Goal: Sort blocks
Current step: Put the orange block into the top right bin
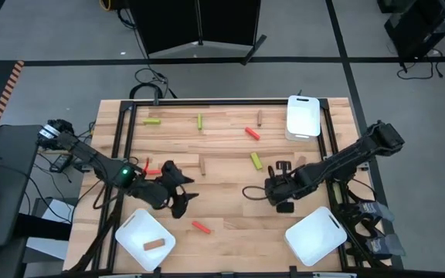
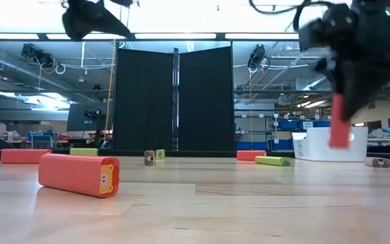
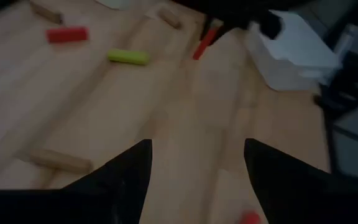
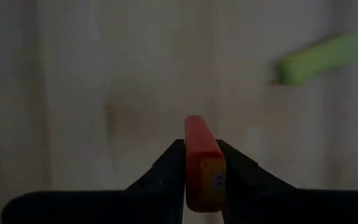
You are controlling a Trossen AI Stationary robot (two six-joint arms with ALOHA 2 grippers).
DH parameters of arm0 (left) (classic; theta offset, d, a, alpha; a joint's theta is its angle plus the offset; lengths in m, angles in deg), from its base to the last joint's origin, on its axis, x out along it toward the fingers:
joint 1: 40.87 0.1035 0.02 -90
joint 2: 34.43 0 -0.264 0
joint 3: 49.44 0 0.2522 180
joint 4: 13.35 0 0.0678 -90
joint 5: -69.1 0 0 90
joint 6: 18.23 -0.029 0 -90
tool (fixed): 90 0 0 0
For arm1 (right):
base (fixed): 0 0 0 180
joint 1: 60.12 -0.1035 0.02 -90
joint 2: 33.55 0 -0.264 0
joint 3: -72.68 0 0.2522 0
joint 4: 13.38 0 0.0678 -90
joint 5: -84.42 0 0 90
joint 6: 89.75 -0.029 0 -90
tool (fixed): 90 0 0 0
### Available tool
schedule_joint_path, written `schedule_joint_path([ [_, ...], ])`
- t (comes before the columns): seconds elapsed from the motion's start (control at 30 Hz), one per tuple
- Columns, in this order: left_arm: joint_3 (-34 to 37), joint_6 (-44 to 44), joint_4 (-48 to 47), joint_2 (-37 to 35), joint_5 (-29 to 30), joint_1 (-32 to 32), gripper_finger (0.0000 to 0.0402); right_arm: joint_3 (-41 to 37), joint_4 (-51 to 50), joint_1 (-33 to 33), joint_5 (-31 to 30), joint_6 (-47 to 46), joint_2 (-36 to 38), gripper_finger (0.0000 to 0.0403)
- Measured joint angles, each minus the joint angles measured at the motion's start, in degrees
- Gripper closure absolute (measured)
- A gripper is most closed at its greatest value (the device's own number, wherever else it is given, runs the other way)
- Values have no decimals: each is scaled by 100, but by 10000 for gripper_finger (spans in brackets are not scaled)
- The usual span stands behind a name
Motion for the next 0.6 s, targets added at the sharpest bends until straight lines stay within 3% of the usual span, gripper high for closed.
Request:
schedule_joint_path([
  [0.27, 0, -4, 28, 2, 155, 919, 164, 390, -1456, 773, -1776, -441, 1272, 333],
  [0.47, 0, -4, 293, 2, 217, 1817, 181, 390, -2405, 2220, -2588, -1121, 1878, 333],
  [0.6, 0, -22, 573, 2, 123, 2434, 189, 388, -2198, 3247, -2761, -940, 2006, 333],
])
